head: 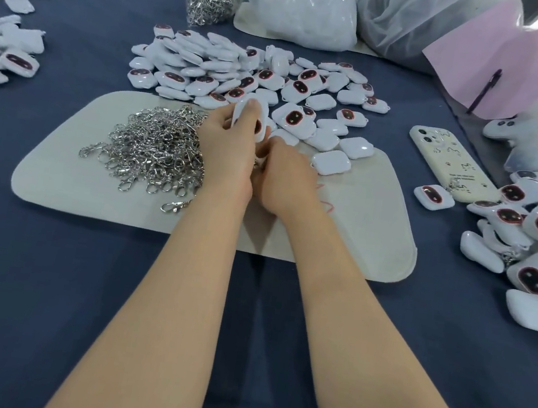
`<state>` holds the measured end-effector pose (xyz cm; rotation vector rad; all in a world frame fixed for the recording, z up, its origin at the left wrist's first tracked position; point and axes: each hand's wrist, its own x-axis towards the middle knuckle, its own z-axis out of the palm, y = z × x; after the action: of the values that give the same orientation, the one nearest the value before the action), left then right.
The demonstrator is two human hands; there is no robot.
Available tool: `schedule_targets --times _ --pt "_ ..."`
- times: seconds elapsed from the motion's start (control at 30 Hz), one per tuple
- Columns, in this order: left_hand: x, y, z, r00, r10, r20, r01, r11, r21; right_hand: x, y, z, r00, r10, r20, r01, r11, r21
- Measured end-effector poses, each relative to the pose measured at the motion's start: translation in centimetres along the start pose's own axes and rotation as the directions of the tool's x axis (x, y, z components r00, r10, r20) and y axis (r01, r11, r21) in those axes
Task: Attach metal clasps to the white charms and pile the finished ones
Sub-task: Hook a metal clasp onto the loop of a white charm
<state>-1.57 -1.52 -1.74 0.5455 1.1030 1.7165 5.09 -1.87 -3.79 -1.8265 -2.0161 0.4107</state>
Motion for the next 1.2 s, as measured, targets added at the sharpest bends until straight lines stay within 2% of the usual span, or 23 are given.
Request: schedule_targets --times 0.1,0.2,0.27,0.33,0.43,0.53,0.57,0.7,0.87,1.07,1.2 --pt "-0.3 0.1 0.1 0.999 -0.033 0.005 0.034 0.995 -0.099 0.1 -0.1 -0.9 0.996 0.045 0.083 -0.045 0.999 -0.003" --pt "-0.6 0.0 0.4 0.998 -0.061 0.015 0.062 0.991 -0.117 -0.1 0.2 -1.3 0.996 0.019 0.083 -0.023 0.999 0.041" --pt "-0.5 -0.2 0.4 0.999 -0.035 0.006 0.036 0.999 -0.038 -0.1 1.0 -1.4 0.999 0.002 0.041 -0.007 0.993 0.122" --pt "-0.2 -0.5 0.2 0.999 0.026 0.029 -0.029 0.993 0.116 0.1 1.8 -1.8 0.999 0.042 -0.028 -0.032 0.95 0.311" --pt "-0.2 -0.9 0.1 0.987 0.052 0.152 -0.102 0.934 0.343 0.3 2.8 -2.6 0.976 0.197 -0.093 -0.084 0.735 0.672" --pt "-0.3 -1.4 0.2 0.974 0.011 0.228 -0.117 0.884 0.453 0.2 3.4 -2.9 0.966 0.254 -0.054 -0.082 0.496 0.864" --pt "-0.3 -1.5 0.2 0.969 -0.01 0.247 -0.112 0.874 0.473 0.1 3.5 -2.9 0.968 0.247 -0.046 -0.076 0.461 0.884" --pt "-0.4 -1.8 0.2 0.951 -0.047 0.306 -0.115 0.864 0.49 0.3 3.6 -2.6 0.969 0.24 -0.059 -0.077 0.517 0.853" --pt "-0.1 -1.9 0.2 0.955 -0.048 0.294 -0.113 0.854 0.507 0.3 3.6 -2.4 0.967 0.24 -0.088 -0.062 0.555 0.83" --pt "0.0 -2.3 0.1 0.959 -0.023 0.281 -0.134 0.839 0.528 0.3 3.5 -1.9 0.964 0.212 -0.159 -0.03 0.683 0.73" --pt "0.2 -2.4 0.2 0.965 -0.008 0.263 -0.136 0.842 0.522 0.4 3.4 -1.9 0.958 0.207 -0.197 -0.009 0.709 0.705"
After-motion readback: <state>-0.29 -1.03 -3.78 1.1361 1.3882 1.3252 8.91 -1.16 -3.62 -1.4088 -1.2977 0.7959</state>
